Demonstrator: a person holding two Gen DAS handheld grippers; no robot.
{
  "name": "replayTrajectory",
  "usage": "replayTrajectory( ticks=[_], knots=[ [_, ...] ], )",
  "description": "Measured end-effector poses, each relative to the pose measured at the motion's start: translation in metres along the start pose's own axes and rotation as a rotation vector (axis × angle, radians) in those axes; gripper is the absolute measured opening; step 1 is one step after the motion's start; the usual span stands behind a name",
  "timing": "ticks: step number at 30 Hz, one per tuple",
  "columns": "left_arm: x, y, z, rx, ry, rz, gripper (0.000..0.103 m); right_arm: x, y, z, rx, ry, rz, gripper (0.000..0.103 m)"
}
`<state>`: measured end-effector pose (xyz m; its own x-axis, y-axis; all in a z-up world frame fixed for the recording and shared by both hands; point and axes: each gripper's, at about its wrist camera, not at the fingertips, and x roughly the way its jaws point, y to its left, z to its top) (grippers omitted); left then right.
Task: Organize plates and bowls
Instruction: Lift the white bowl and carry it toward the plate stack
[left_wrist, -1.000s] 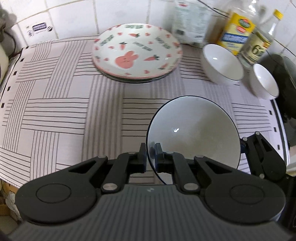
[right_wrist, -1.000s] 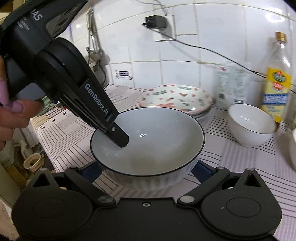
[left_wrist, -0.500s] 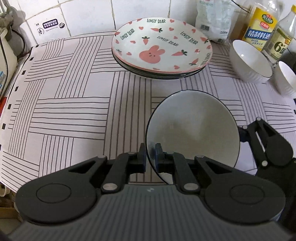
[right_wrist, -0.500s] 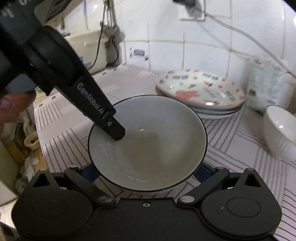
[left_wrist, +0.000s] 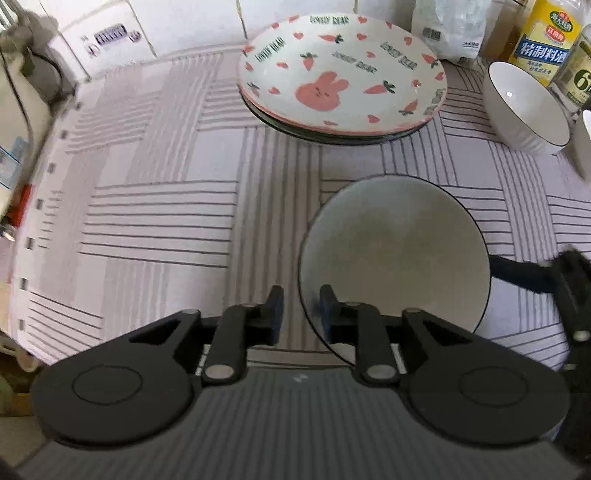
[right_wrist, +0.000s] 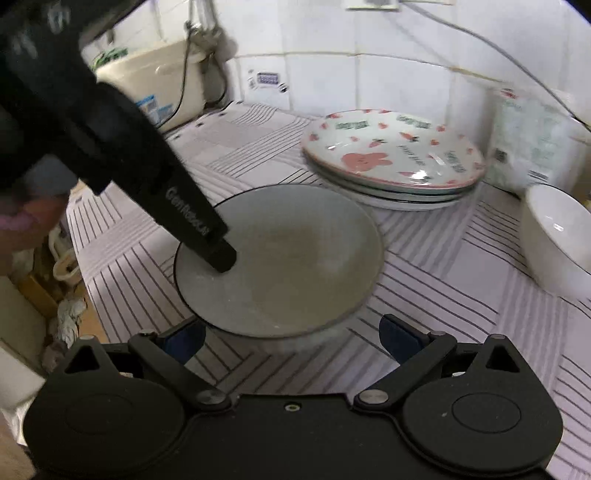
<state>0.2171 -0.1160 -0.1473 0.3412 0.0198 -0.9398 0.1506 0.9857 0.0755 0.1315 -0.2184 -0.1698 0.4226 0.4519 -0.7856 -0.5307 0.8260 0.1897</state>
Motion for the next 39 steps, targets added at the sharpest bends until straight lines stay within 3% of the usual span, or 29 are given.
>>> replayTrajectory(
  ticks=[2,6,10,17,20,23,29,39],
  knots=[
    [-0.005,0.001,0.000,0.009,0.005,0.015,0.034,-0.016,-0.007,-0.004,0.031,-0.010,0.000,0.101],
    [-0.014,-0.001,0.005,0.046,0.015,0.036,0.035,-0.044,-0.029,-0.017,0.084,-0.045,0.033,0.099],
    [-0.028,-0.007,0.012,0.048,-0.012,0.024,0.038,-0.061,-0.058,-0.025,0.162,-0.051,-0.022,0.094],
    [-0.035,-0.041,0.029,0.083,-0.049,-0.061,0.041,-0.088,-0.099,-0.023,0.305,-0.177,-0.103,0.094],
    [-0.036,-0.057,0.047,0.086,-0.146,-0.154,0.042,-0.089,-0.117,-0.018,0.372,-0.230,-0.193,0.094],
    [-0.029,-0.077,0.068,0.073,-0.211,-0.223,0.043,-0.078,-0.140,-0.020,0.530,-0.299,-0.295,0.094],
    [-0.010,-0.119,0.103,0.090,-0.251,-0.308,0.046,-0.065,-0.166,-0.018,0.659,-0.318,-0.346,0.093],
    [0.024,-0.148,0.130,0.117,-0.222,-0.265,0.050,-0.053,-0.188,-0.009,0.717,-0.272,-0.401,0.092]
  ],
)
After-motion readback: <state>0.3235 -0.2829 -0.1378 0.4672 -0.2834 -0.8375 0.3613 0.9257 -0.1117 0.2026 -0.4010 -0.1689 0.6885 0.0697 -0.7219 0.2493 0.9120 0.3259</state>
